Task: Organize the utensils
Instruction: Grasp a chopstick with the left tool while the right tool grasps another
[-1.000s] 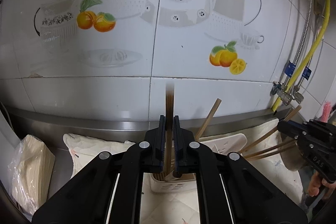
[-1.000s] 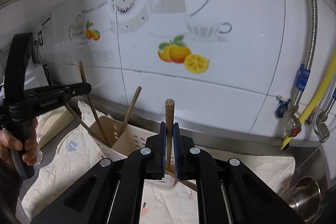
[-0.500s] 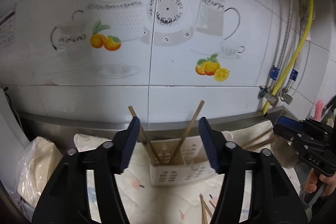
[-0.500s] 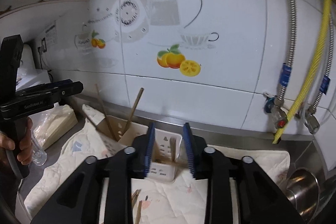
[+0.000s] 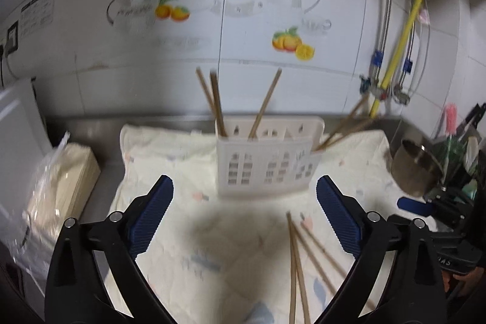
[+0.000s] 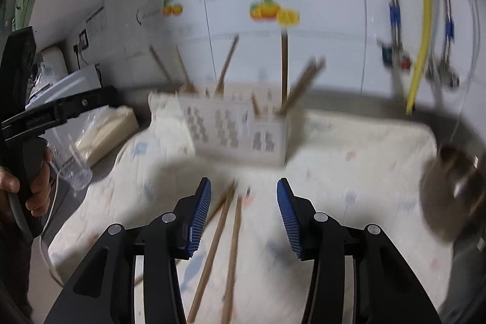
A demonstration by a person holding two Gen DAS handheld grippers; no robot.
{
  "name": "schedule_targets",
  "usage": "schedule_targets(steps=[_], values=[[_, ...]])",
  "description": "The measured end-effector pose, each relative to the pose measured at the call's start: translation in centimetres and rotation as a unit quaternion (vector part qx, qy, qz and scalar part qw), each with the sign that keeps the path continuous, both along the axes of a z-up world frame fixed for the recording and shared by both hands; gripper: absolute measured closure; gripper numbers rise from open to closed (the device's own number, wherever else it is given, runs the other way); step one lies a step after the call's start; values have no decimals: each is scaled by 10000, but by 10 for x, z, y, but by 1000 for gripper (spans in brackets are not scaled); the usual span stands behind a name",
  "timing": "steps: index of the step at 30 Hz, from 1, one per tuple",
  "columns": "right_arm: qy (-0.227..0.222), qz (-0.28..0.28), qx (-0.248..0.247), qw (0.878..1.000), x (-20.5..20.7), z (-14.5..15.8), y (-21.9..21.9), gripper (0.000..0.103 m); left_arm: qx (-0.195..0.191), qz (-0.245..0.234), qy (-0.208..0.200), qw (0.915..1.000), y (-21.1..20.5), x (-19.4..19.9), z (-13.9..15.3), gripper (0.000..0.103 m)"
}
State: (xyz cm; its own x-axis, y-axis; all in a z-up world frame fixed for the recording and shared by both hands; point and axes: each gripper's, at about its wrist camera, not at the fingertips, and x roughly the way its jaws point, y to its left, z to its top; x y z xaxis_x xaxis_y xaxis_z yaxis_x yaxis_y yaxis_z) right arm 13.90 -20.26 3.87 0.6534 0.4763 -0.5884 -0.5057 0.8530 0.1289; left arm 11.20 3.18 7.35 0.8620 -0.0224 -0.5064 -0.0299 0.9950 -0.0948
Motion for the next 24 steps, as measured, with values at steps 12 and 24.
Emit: schedule_targets(steps=[12,24], values=[[790,-24,-490,9957,-52,-85,0,61,-23,338,764,9965,7,-24,-74,5],[1061,-24,-626,9924,-64,-111,3,82,107,147,1221,9923,-6,-40,-116,7]])
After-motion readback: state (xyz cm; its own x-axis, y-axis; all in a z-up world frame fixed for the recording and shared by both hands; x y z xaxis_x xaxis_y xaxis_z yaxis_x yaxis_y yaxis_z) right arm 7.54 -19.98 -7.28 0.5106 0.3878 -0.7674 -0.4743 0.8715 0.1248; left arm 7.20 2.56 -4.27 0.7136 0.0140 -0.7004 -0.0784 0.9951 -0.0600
